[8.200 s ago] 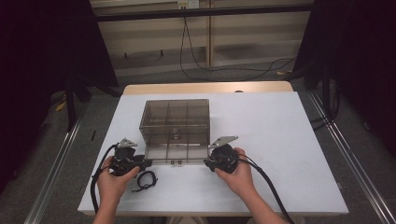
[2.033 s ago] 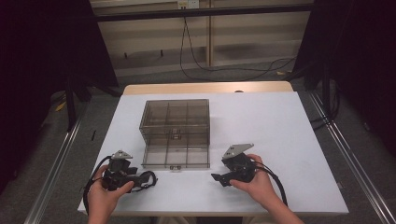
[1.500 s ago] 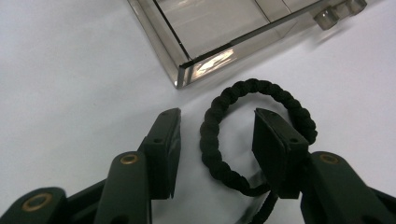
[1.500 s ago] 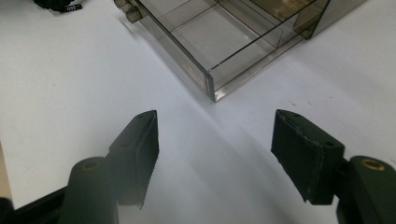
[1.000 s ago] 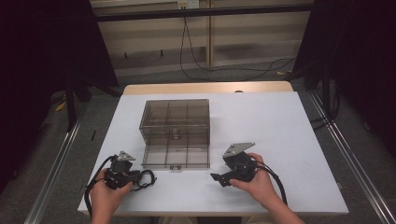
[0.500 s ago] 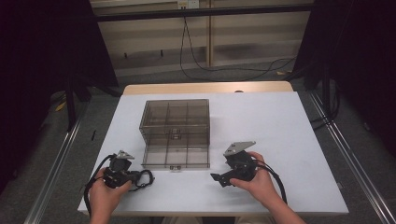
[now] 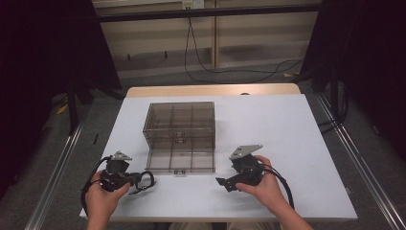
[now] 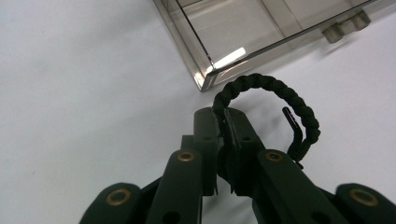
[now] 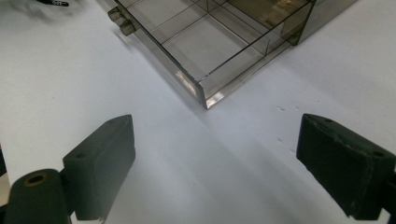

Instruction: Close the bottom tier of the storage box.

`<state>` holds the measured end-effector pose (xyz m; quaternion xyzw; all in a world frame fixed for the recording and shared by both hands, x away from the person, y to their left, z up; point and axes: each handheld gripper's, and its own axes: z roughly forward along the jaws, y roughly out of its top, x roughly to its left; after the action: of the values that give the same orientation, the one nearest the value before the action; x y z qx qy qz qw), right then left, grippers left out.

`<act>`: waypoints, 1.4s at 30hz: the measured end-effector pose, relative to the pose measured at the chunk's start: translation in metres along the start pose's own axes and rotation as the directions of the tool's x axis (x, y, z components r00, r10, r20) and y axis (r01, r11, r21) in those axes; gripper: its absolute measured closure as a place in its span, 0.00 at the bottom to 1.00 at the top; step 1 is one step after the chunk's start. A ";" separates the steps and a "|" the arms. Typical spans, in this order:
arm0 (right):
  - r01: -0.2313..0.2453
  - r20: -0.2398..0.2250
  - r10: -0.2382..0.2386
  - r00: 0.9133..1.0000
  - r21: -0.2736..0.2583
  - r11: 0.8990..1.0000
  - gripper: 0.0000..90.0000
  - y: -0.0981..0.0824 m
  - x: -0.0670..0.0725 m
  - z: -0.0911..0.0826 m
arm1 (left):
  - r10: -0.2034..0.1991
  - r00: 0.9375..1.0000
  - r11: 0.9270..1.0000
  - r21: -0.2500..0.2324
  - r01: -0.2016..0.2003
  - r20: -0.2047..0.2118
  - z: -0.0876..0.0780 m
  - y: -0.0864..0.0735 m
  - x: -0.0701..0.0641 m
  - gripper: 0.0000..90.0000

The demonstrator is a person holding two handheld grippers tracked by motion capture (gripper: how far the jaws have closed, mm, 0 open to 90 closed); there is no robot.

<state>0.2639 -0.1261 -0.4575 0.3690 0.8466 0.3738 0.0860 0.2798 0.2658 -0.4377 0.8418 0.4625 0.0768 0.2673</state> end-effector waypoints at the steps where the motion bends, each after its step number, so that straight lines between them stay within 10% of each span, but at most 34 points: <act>1: 0.000 0.002 0.000 1.000 0.000 1.000 0.12 0.000 0.000 0.000 | 0.001 1.000 1.000 -0.005 -0.001 -0.003 0.000 0.000 0.000 0.94; 42: -0.001 0.006 0.001 1.000 -0.001 1.000 0.11 0.001 0.001 0.001 | 0.028 0.998 1.000 -0.003 -0.028 0.063 -0.006 0.038 -0.005 0.93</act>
<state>0.2641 -0.1243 -0.4578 0.3705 0.8459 0.3733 0.0883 0.3024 0.2476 -0.4119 0.8499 0.4421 0.0545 0.2815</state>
